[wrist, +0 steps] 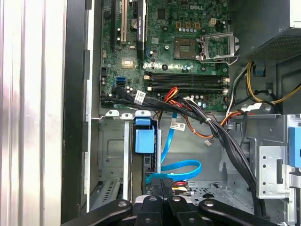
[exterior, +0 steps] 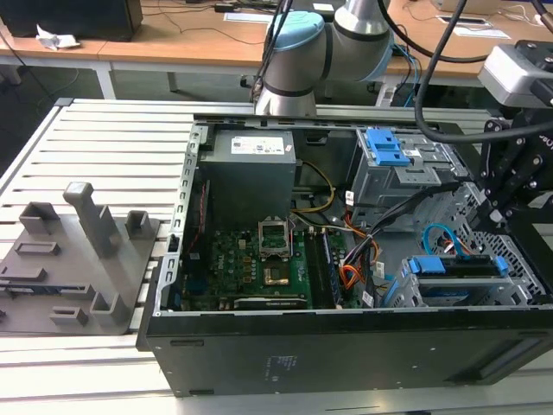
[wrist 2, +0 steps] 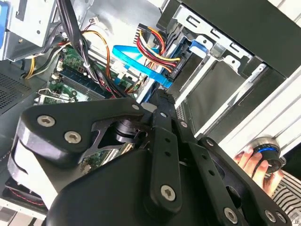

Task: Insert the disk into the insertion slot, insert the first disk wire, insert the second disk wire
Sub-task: 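Insert the second disk wire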

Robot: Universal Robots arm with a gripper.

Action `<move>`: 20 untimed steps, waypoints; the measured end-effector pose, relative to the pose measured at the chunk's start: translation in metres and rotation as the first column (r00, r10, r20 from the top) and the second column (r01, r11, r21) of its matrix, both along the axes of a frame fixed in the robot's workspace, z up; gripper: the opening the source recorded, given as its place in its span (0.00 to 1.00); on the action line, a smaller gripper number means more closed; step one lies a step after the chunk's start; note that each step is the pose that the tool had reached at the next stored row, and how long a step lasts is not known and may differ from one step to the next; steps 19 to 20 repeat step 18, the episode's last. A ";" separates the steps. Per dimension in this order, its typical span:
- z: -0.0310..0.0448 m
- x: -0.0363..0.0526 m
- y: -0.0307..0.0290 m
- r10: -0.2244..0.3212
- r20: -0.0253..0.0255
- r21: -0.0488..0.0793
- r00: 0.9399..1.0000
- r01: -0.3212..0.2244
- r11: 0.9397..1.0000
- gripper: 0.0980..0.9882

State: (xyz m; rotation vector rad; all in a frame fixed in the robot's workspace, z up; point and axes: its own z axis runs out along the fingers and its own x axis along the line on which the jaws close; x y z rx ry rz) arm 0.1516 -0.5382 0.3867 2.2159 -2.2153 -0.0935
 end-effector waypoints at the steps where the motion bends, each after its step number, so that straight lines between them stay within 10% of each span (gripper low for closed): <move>1: 0.0000 -0.0027 0.0000 0.000 0.000 0.000 1.000 0.000 1.000 0.01; 11: -0.0001 -0.0349 0.0000 0.000 0.000 0.000 1.000 0.000 1.000 0.01; 20: -0.0001 -0.0367 0.0000 0.000 0.000 0.000 1.000 0.000 1.000 0.01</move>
